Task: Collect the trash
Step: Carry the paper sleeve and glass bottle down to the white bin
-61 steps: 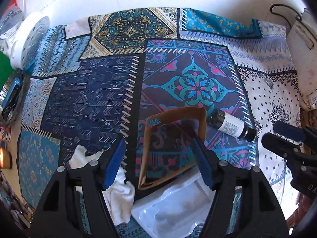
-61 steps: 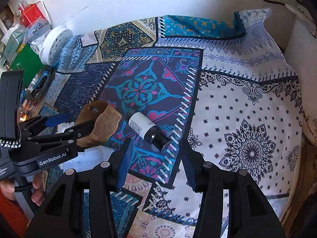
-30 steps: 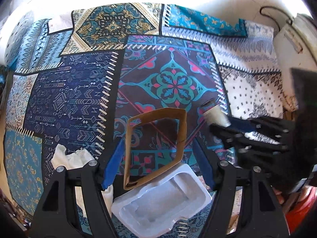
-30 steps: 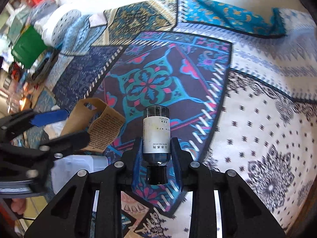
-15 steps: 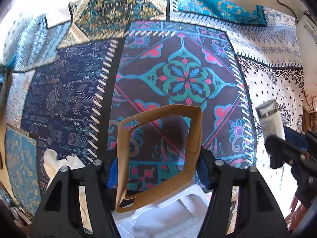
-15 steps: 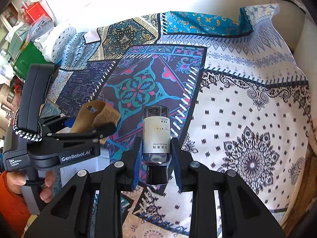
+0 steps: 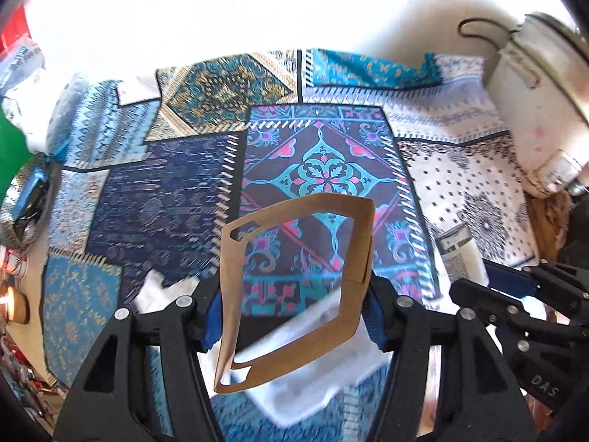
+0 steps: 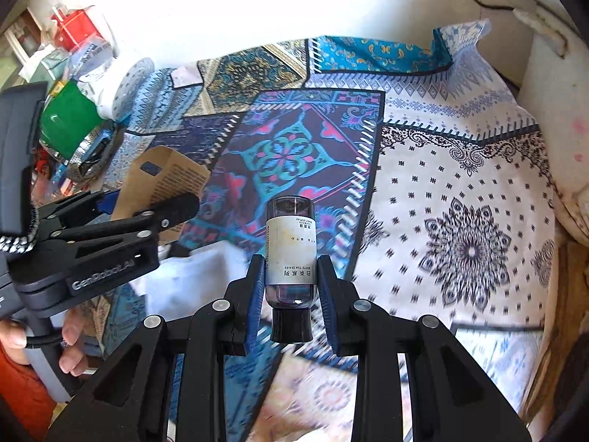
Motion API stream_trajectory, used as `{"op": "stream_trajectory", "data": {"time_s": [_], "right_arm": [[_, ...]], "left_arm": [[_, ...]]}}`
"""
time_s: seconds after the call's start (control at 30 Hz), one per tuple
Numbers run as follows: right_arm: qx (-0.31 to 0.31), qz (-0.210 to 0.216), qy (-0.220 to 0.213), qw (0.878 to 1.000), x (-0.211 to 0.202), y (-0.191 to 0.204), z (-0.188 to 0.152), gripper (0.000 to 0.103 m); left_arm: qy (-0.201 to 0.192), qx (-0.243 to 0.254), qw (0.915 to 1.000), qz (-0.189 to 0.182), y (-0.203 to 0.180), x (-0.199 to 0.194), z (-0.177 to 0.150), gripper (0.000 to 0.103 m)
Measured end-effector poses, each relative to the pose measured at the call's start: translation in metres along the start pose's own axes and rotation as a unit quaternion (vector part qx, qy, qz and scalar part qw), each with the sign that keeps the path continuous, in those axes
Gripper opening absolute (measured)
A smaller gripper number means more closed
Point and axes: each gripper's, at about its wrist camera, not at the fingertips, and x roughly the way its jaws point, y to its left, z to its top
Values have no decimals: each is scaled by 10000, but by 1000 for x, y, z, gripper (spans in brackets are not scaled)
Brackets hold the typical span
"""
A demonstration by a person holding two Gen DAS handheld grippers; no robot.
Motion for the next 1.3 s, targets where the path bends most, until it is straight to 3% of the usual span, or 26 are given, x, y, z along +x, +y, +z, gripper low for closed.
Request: {"op": "stream_trajectory", "data": {"time_s": [0.13, 0.33, 0.67, 1.03, 1.17, 1.3], "right_arm": [[16, -101, -184, 9998, -20, 27, -23, 26], [227, -246, -405, 9986, -42, 78, -83, 26], [626, -97, -253, 9977, -41, 151, -193, 26], [543, 5, 355, 9979, -9, 155, -263, 26], [264, 2, 490, 9985, 22, 141, -293, 26], [195, 85, 706, 9973, 79, 114, -335, 26]], "left_arm": [[-184, -13, 9997, -153, 14, -35, -29, 60], [-337, 157, 9989, -296, 39, -89, -100, 61], [71, 372, 9985, -386, 68, -122, -231, 61], [529, 239, 9972, -478, 62, -81, -317, 62], [620, -20, 9970, -460, 63, -38, -352, 62], [705, -149, 9968, -356, 63, 32, -396, 62]]}}
